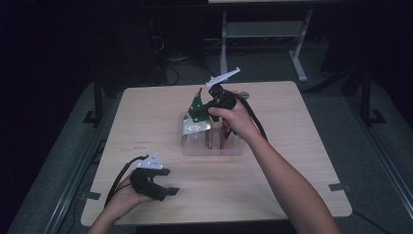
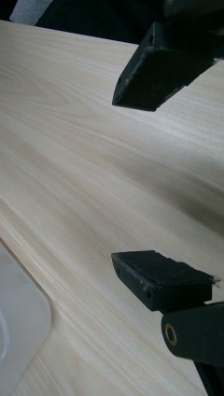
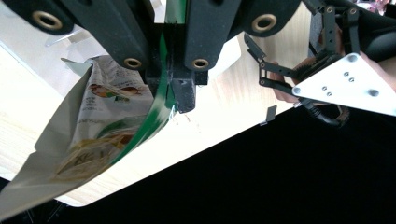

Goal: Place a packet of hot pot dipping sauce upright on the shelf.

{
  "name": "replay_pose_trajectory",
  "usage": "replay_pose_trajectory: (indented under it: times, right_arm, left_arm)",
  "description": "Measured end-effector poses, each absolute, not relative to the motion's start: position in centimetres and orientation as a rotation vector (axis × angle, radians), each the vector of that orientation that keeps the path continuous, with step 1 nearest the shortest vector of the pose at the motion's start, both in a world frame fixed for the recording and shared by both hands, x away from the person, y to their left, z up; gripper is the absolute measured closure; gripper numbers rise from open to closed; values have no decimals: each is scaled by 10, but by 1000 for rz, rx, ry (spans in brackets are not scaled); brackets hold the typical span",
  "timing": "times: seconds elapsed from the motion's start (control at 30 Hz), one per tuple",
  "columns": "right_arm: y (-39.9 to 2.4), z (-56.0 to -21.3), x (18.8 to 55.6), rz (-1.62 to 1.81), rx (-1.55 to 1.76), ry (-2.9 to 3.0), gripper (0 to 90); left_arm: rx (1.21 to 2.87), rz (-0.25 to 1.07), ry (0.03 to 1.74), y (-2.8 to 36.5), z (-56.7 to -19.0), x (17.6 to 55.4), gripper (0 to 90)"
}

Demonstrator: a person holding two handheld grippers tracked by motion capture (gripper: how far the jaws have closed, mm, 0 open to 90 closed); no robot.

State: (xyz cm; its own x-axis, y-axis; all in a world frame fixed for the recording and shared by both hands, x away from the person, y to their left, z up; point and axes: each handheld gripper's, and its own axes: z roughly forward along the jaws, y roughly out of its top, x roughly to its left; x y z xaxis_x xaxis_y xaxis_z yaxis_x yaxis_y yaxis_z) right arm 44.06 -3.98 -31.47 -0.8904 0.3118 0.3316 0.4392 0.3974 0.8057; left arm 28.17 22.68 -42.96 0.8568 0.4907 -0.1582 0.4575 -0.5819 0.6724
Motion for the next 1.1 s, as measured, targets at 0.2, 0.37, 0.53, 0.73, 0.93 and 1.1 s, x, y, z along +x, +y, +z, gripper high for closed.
replay_pose_trajectory:
  times: [0.2,0.37,0.53,0.73,0.93,1.1]
  right_arm:
    - [-34,-323,450,-1472,-709,-2536,900]
    - [-27,-331,456,-1431,-737,-2559,900]
    - [-21,-338,458,-1391,-756,-2573,900]
    - [-12,-346,458,-1347,-762,-2606,900]
    - [-9,-346,457,-1318,-782,-2636,887]
    - [-10,-345,457,-1327,-796,-2641,859]
  left_arm:
    - [2279,48,692,226,-431,282,200]
    - [2280,43,693,227,-431,282,200]
    - [2281,34,686,225,-433,282,200]
    - [2292,30,678,224,-433,282,200]
    - [2291,26,677,224,-433,282,200]
    - [2289,25,679,223,-434,283,200]
